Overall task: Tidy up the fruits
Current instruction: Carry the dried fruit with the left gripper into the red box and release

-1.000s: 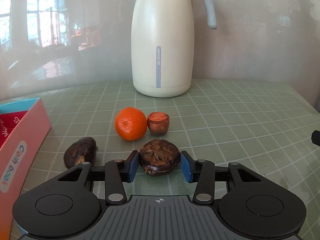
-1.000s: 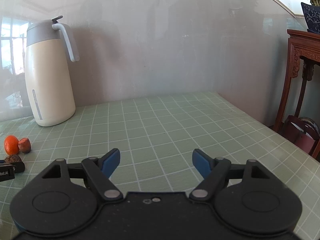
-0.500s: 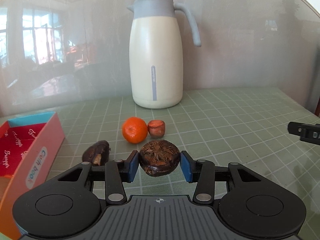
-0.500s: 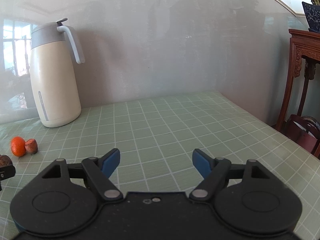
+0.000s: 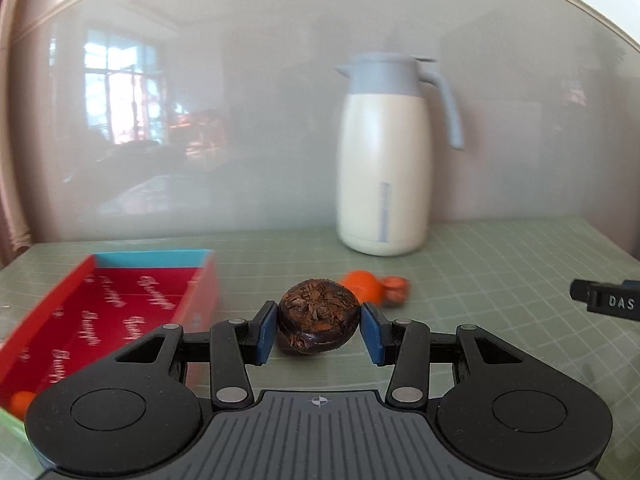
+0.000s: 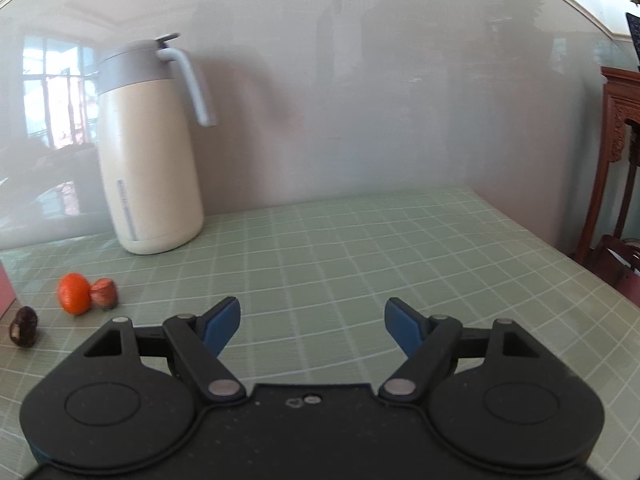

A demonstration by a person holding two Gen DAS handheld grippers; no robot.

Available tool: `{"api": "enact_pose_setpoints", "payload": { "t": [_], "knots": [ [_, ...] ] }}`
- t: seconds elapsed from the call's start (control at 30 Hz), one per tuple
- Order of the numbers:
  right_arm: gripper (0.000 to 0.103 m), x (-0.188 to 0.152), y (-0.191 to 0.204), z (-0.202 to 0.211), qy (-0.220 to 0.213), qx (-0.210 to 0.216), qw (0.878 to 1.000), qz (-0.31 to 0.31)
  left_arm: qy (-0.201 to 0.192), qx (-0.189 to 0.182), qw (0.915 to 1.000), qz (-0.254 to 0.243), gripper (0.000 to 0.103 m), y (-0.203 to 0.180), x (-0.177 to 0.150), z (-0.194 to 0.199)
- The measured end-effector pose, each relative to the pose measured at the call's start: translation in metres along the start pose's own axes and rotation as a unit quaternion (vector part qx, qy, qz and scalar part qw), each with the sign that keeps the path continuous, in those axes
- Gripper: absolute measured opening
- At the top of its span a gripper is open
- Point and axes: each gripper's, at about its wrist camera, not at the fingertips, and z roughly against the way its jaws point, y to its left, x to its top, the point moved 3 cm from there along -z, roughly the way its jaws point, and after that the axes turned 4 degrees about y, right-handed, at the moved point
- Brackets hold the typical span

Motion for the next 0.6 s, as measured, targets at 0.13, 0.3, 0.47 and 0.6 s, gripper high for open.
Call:
{"api": "enact_pose_setpoints", "payload": {
  "t": [0.13,0.3,0.47,0.6],
  "knots": [
    [0.079,0.000,0.023,0.000,0.000,0.015,1.000,0.012,-0.003,0.024,0.9996,0.015,0.045,0.034,-0.001,0.005],
    [0.080,0.001,0.051,0.000,-0.001,0.033,0.999,0.027,-0.005,0.053,0.9982,0.027,0.045,0.070,-0.003,0.009],
    [0.080,0.000,0.074,-0.001,0.001,0.048,0.998,0.033,0.002,0.085,0.9955,0.042,0.045,0.106,-0.008,0.010],
    [0.080,-0.002,0.090,-0.002,0.002,0.057,0.998,0.041,0.013,0.104,0.9928,0.058,0.045,0.131,-0.013,0.005]
  ]
}}
